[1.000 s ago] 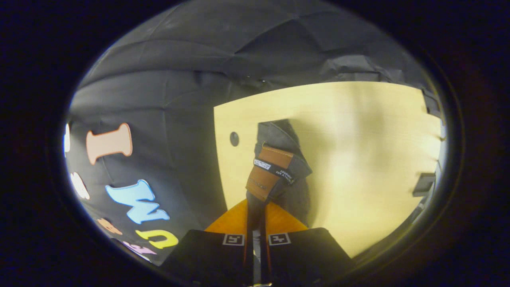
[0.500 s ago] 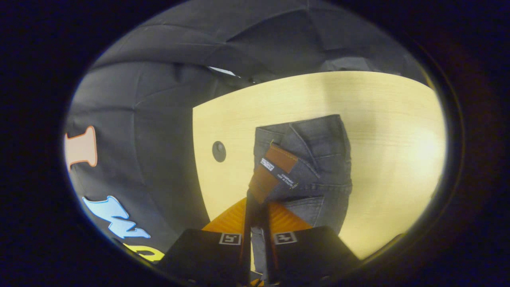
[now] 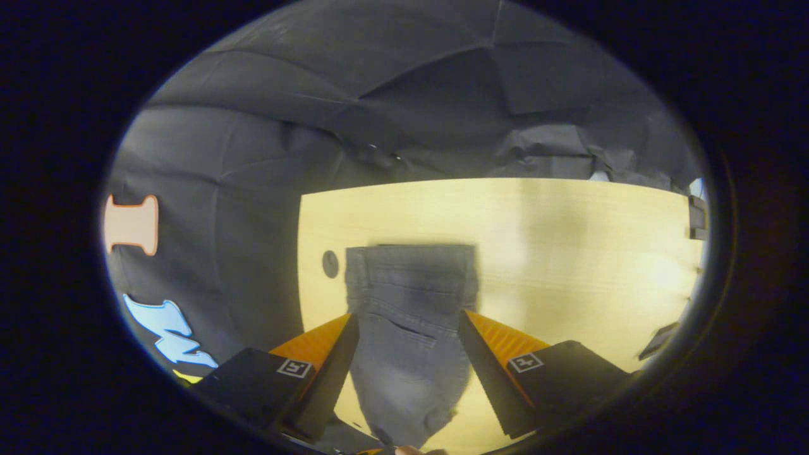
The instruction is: Grasp the waist and the cuffs of the jeans and fold them to make the two legs overlap; first hold the waist and fold one-third of the jeans toward the cuffs, then hold the cuffs and fold the remaining one-third in the same direction to finish folding.
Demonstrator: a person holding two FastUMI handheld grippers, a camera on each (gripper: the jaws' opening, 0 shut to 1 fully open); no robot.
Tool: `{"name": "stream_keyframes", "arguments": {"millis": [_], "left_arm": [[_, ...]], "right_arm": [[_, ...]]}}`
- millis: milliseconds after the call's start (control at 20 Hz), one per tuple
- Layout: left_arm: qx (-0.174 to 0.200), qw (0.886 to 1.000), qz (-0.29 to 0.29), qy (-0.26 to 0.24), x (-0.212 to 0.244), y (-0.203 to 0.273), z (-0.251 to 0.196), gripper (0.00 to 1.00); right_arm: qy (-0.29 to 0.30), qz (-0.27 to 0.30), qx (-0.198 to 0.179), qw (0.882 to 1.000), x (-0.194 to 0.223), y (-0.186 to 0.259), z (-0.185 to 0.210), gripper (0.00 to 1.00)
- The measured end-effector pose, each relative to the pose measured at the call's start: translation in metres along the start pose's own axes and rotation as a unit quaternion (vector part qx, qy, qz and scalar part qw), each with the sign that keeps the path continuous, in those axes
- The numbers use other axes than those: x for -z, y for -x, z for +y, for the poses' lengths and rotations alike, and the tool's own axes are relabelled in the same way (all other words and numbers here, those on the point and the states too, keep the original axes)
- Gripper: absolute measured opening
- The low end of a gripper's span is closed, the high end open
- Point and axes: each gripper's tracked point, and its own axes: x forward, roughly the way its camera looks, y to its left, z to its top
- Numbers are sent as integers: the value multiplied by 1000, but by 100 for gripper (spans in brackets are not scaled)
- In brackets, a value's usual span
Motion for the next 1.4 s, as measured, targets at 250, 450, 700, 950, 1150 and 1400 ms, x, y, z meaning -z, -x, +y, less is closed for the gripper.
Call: {"name": "stream_keyframes", "arguments": {"millis": [250,450,700,950,1150,1400], "left_arm": [[34,999,-26,7,17,39,29,99],[65,997,-28,29,45,71,58,99],[101,993,-18,65,82,78,91,99],[113,990,-1,90,108,63,124,99],[136,985,11,104,119,59,130,99],[143,982,10,123,111,62,137,100]], "right_arm": [[8,17,44,999,22,-39,-18,96],[18,42,70,996,42,-59,-31,84],[60,11,55,997,46,-53,-22,28],[79,1,-92,993,64,3,51,18],[129,-14,-188,974,109,51,110,18],[214,-30,-272,938,215,100,172,18]]}}
